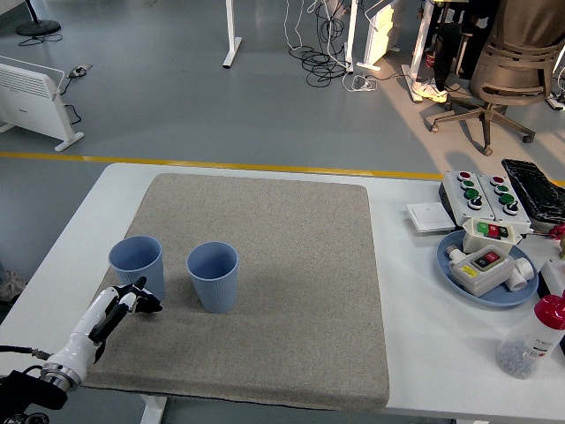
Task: Push cup pick cup insert cup
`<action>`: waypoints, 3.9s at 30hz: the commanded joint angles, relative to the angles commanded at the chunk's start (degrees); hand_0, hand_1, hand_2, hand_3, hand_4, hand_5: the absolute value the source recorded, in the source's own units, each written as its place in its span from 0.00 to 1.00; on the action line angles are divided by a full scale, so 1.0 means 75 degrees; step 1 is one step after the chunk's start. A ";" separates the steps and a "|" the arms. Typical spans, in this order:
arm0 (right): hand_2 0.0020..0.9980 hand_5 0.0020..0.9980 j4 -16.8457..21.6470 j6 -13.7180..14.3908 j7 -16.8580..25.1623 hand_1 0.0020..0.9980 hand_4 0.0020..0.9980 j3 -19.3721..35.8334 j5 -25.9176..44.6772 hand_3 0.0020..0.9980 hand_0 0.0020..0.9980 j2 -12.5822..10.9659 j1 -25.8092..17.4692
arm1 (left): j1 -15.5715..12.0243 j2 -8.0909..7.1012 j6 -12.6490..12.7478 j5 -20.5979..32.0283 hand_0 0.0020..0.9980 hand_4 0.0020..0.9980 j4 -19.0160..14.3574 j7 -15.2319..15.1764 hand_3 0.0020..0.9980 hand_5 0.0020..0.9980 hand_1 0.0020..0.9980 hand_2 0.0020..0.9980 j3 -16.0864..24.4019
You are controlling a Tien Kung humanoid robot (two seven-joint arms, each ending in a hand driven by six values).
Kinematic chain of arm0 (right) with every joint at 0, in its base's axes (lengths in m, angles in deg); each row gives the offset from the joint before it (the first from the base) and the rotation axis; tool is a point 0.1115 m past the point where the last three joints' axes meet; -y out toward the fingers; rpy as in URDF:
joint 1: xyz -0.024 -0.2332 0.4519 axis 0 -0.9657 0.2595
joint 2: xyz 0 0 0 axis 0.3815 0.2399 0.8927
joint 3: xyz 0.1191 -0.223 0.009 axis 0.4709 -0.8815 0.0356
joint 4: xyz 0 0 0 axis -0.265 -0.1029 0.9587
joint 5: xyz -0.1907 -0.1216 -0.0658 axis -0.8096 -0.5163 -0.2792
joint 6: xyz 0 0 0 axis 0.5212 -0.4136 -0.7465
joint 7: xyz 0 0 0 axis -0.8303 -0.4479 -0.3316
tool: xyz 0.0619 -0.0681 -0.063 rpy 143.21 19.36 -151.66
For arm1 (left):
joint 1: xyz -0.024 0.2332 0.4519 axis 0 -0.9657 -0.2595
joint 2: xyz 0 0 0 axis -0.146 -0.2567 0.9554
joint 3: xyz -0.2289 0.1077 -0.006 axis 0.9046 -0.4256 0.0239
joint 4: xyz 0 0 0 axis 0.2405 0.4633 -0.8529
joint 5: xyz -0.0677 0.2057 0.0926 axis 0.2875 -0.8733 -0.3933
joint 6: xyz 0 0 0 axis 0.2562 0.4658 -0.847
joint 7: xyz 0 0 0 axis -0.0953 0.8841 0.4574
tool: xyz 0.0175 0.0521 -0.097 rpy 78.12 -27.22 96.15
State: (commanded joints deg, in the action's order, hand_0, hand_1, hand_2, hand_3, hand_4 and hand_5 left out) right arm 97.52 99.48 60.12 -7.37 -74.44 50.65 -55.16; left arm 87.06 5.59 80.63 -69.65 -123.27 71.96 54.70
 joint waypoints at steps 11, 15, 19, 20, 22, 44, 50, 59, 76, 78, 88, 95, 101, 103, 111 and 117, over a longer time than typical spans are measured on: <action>0.63 0.50 0.0001 -0.0002 -0.0012 0.62 0.14 0.0019 -0.0033 0.58 0.67 0.0016 0.0019 | 0.0656 0.0105 0.0039 0.0059 0.62 0.61 0.0610 -0.0079 0.43 1.00 0.55 0.47 -0.0101; 0.63 0.50 0.0001 -0.0010 -0.0027 0.62 0.14 0.0058 -0.0098 0.58 0.67 0.0022 0.0020 | 0.0881 0.0119 0.0035 0.0152 0.62 0.61 0.0836 -0.0116 0.43 1.00 0.55 0.47 -0.0219; 0.63 0.50 0.0002 -0.0013 -0.0034 0.62 0.14 0.0068 -0.0126 0.58 0.67 0.0025 0.0024 | 0.1021 0.0136 0.0032 0.0223 0.62 0.61 0.1010 -0.0142 0.43 1.00 0.55 0.47 -0.0299; 0.63 0.50 0.0002 -0.0014 -0.0039 0.62 0.14 0.0077 -0.0138 0.58 0.67 0.0028 0.0025 | 0.1097 0.0156 0.0036 0.0261 0.62 0.61 0.1112 -0.0162 0.43 1.00 0.55 0.47 -0.0338; 0.63 0.50 0.0003 -0.0016 -0.0044 0.62 0.14 0.0084 -0.0149 0.58 0.67 0.0030 0.0027 | 0.1184 0.0172 0.0045 0.0301 0.62 0.61 0.1227 -0.0184 0.43 1.00 0.55 0.47 -0.0386; 0.63 0.50 0.0012 -0.0018 -0.0066 0.62 0.14 0.0106 -0.0256 0.58 0.67 0.0065 0.0070 | 0.2172 0.0479 0.0170 0.0362 0.61 0.61 0.2419 -0.0375 0.43 1.00 0.55 0.47 -0.0564; 0.63 0.49 0.0016 -0.0020 -0.0072 0.62 0.14 0.0094 -0.0257 0.58 0.67 0.0085 0.0048 | 0.2402 0.0537 0.0217 0.0541 0.61 0.60 0.2727 -0.0491 0.43 1.00 0.55 0.47 -0.0654; 0.63 0.49 0.0027 -0.0031 -0.0108 0.62 0.14 0.0133 -0.0332 0.58 0.67 0.0104 -0.0004 | 0.2688 0.0568 0.0266 0.0664 0.61 0.61 0.3114 -0.0597 0.43 1.00 0.54 0.47 -0.0851; 0.63 0.49 0.0040 -0.0040 -0.0137 0.62 0.14 0.0173 -0.0445 0.58 0.67 0.0123 -0.0035 | 0.3362 0.0611 0.0294 0.1184 0.60 0.60 0.3967 -0.0785 0.42 1.00 0.54 0.46 -0.1403; 0.63 0.49 0.0040 -0.0042 -0.0137 0.62 0.14 0.0168 -0.0449 0.58 0.67 0.0124 -0.0021 | 0.3452 0.0611 0.0299 0.1252 0.60 0.60 0.4050 -0.0803 0.42 1.00 0.54 0.46 -0.1492; 0.63 0.49 0.0045 -0.0045 -0.0154 0.62 0.14 0.0174 -0.0468 0.58 0.67 0.0132 0.0022 | 0.3879 0.0656 0.0288 0.1613 0.60 0.60 0.4489 -0.0857 0.42 1.00 0.54 0.46 -0.1888; 0.63 0.49 0.0047 -0.0044 -0.0155 0.62 0.14 0.0171 -0.0479 0.58 0.67 0.0144 0.0025 | 0.4100 0.0631 0.0309 0.1964 0.60 0.60 0.4777 -0.0925 0.42 1.00 0.54 0.46 -0.2312; 0.63 0.49 0.0049 -0.0051 -0.0156 0.62 0.14 0.0146 -0.0466 0.58 0.67 0.0165 0.0033 | 0.4249 0.0636 0.0324 0.2192 0.60 0.60 0.4942 -0.0981 0.42 1.00 0.54 0.46 -0.2421; 0.63 0.49 0.0050 -0.0050 -0.0155 0.62 0.14 0.0134 -0.0449 0.58 0.67 0.0168 0.0034 | 0.4270 0.0644 0.0328 0.2211 0.60 0.60 0.4967 -0.0992 0.42 1.00 0.54 0.46 -0.2416; 0.63 0.49 0.0051 -0.0051 -0.0152 0.62 0.14 0.0111 -0.0418 0.58 0.67 0.0167 0.0046 | 0.4256 0.0663 0.0317 0.2119 0.60 0.60 0.4909 -0.0963 0.42 1.00 0.54 0.46 -0.2340; 0.63 0.49 0.0044 -0.0040 -0.0120 0.61 0.14 0.0058 -0.0322 0.59 0.67 0.0137 0.0056 | 0.3878 0.0526 0.0256 0.1609 0.58 0.60 0.4368 -0.0781 0.42 1.00 0.53 0.46 -0.1883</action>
State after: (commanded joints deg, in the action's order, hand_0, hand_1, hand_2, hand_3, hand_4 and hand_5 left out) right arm 97.86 99.18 59.22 -6.94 -76.86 51.68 -54.74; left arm 116.15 9.54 82.55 -57.58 -90.51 66.11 40.57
